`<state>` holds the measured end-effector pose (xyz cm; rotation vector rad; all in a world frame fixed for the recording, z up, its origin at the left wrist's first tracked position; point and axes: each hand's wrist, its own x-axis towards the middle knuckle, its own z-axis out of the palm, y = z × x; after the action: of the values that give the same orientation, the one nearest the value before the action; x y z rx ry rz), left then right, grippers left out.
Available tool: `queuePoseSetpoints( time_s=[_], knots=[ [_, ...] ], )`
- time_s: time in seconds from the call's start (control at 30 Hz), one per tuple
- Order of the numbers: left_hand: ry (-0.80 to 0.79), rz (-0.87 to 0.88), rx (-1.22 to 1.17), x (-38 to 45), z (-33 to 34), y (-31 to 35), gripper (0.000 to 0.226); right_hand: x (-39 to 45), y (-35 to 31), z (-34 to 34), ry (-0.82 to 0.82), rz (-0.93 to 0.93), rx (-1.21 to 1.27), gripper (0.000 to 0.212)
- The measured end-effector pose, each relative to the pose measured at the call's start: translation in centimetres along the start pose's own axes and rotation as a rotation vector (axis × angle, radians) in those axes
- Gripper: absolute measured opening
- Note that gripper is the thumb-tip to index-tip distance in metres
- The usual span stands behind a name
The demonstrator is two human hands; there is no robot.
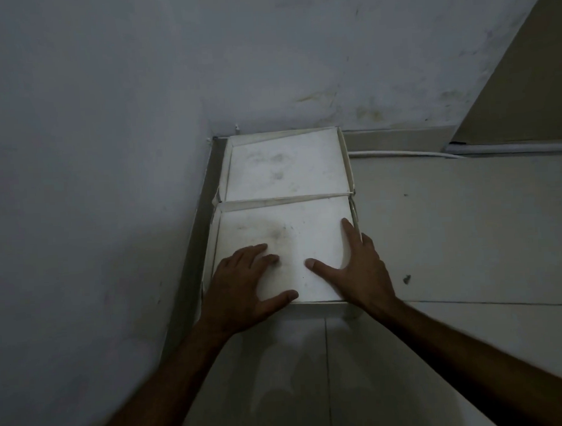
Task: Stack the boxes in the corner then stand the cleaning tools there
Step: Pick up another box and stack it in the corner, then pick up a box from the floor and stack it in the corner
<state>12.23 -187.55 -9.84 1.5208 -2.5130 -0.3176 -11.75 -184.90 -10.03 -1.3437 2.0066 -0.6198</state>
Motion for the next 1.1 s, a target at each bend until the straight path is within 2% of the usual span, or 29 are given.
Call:
queuePoseSetpoints(
  time_s=[0.43, 0.6, 0.77, 0.93, 1.1],
  knots=[
    [0.013, 0.017, -0.022, 0.1, 0.0, -0.1, 0.085, 0.4, 0.6, 0.1, 0.03, -0.022, -0.026, 0.116],
    [-0.037, -0.031, -0.099, -0.3, -1.1, 1.3, 0.092, -0.5, -0.1, -0.8, 0.017, -0.019, -0.119, 0.111],
    [-0.168, -0.075, -0.114, -0.2, -2.8, 3.1, 0.1, -2.7, -0.7, -2.3, -0.046, -0.103, -0.301, 0.105],
    [-0.211, -0.07, -0.051, -0.5, -5.9, 4.8, 0.104, -5.1, -3.0, -5.5, -0.116, -0.157, -0.456, 0.102],
    [-0.239, -0.059, -0.039, -1.1, -12.6, 7.8, 0.103, -8.1, -7.1, -12.2, -0.148, -0.146, -0.454, 0.1]
  ],
)
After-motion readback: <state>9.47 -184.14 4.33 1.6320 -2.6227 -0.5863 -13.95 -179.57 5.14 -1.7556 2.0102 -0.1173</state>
